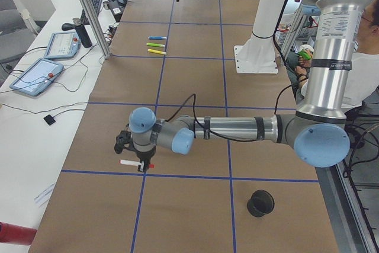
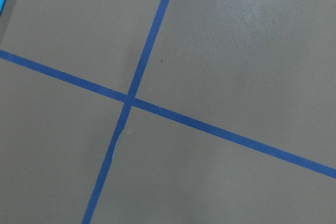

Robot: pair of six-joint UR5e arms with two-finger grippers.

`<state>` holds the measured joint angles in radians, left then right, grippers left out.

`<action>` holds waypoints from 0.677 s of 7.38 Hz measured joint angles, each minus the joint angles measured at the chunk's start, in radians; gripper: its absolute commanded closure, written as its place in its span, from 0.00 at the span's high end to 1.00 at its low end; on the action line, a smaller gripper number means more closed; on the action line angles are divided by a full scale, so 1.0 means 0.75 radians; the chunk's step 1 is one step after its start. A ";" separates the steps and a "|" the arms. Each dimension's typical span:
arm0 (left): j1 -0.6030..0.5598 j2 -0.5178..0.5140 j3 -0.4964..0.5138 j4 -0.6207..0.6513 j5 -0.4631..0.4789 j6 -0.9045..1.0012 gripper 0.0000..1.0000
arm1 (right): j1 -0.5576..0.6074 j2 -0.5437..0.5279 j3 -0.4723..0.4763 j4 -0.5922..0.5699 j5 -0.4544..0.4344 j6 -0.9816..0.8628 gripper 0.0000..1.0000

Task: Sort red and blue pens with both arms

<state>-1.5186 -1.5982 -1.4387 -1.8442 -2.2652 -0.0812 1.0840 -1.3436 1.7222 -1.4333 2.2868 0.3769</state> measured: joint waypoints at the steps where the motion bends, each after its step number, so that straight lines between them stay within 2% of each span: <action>1: -0.075 0.050 -0.005 0.148 0.001 0.102 0.00 | -0.026 0.016 -0.011 0.036 -0.001 0.072 1.00; 3: -0.171 0.122 -0.009 0.463 0.037 0.312 0.00 | -0.058 0.029 -0.019 0.088 0.000 0.177 1.00; 5: -0.215 0.193 -0.013 0.701 0.067 0.458 0.00 | -0.087 0.029 -0.024 0.100 0.000 0.202 1.00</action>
<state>-1.6801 -1.4533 -1.4488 -1.3184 -2.2148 0.2622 1.0191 -1.3218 1.7042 -1.3587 2.2868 0.5283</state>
